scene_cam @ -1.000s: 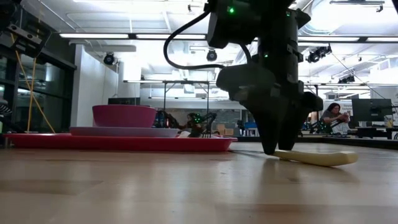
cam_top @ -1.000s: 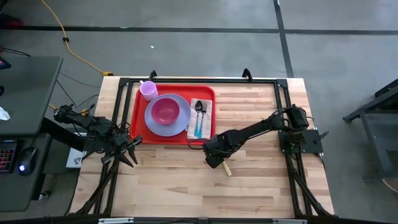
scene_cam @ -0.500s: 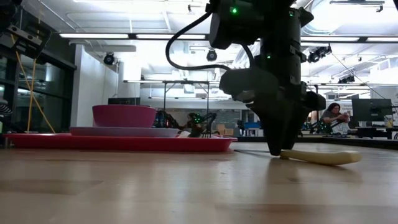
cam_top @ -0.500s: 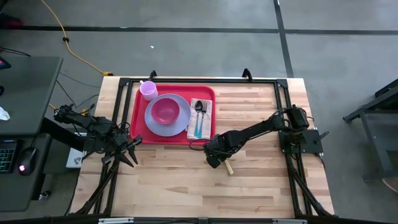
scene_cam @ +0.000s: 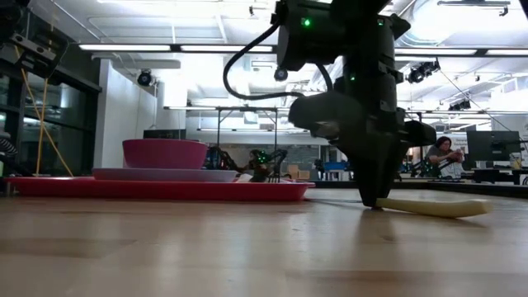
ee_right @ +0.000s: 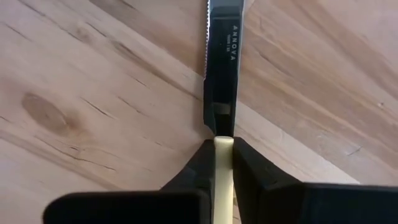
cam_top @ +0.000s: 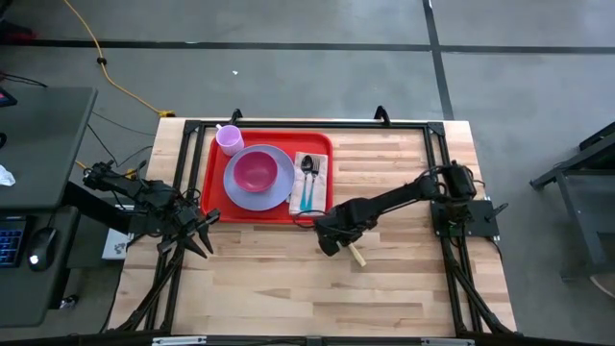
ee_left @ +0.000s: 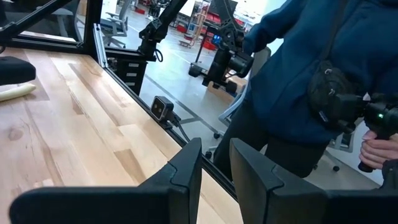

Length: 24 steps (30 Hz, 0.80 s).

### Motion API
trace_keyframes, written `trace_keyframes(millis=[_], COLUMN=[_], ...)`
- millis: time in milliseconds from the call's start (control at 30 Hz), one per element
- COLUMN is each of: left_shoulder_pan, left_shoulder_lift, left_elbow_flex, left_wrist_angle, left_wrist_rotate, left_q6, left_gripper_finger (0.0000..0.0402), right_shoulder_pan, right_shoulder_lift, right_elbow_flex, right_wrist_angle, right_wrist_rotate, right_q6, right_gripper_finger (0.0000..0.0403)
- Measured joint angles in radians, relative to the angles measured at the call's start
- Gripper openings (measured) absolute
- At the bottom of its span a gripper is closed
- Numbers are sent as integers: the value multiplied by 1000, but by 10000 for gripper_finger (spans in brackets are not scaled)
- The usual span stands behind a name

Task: Set up tray
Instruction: Put the yellow knife on top of the brown napkin on the left side of the blue fork on the red tray

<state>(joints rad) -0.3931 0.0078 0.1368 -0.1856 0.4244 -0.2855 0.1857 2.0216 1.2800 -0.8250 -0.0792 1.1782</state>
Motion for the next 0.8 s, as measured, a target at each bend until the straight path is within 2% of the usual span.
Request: trace_keyframes(millis=[300,633,800], left_shoulder_pan=[0,0,0], left_shoulder_lift=[0,0,0], left_elbow_flex=[0,0,0], left_wrist_angle=[0,-5,-4], left_wrist_rotate=[11,13,12], left_q6=[0,19,21], left_gripper_finger=[115,115,115], right_shoulder_pan=[-5,-15,-22], right_shoulder_lift=[-22,-62,-63], right_elbow_flex=[2,-8,-6], right_wrist_angle=[-69,-327,-333], right_wrist_rotate=[-40,-61,-90], right_q6=[11,8,1], right_gripper_finger=[8,5,3])
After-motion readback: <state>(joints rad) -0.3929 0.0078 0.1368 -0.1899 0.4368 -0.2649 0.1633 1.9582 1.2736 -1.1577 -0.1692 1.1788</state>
